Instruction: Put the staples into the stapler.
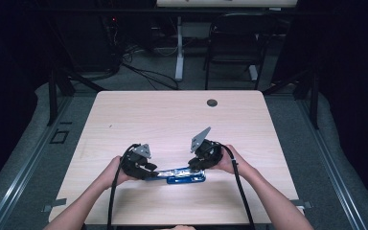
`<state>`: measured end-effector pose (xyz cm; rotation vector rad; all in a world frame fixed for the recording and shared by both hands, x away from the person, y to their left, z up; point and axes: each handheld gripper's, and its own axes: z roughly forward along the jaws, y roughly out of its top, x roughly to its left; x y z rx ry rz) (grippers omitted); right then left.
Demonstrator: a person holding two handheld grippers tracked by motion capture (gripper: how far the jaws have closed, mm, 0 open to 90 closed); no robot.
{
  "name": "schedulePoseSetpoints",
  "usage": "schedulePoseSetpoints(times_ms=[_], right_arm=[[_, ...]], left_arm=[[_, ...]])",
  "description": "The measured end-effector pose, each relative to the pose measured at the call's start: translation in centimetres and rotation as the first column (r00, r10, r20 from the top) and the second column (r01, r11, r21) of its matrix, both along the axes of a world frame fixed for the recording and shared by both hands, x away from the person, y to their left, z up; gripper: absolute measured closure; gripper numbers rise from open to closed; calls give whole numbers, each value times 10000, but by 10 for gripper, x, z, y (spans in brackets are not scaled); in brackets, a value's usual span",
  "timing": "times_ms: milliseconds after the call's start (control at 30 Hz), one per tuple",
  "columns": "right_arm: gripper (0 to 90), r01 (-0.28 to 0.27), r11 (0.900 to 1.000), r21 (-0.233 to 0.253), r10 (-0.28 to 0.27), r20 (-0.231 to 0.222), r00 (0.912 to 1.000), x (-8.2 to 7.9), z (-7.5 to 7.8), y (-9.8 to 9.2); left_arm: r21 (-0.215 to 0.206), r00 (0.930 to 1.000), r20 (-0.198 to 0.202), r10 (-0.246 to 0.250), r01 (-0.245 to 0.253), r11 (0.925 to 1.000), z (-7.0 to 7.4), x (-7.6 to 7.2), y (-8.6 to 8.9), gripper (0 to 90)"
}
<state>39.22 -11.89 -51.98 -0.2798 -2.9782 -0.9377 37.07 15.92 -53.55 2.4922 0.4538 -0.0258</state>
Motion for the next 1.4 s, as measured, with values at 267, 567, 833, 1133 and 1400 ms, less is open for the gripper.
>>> schedulePoseSetpoints(times_ms=[267,567,833,1133,1400], right_arm=[[782,-168,9998,-141,170,139,9998,-1,-3,2],[779,-324,9985,-432,337,291,9990,-2,-9,5],[778,-463,9979,-445,478,329,9983,-3,-9,4],[776,-662,9975,-246,670,321,9972,-3,-8,-1],[773,-777,9966,-268,785,273,9965,-2,-8,-4]], left_arm=[[1,10000,-5,-4,4,10000,0,0,0,657],[14,10000,0,35,-35,10000,0,0,0,657],[8,10000,-13,53,-53,10000,0,0,0,657],[-15,10000,-41,55,-55,10000,0,0,0,657],[-11,10000,-59,61,-61,10000,0,0,0,657]])
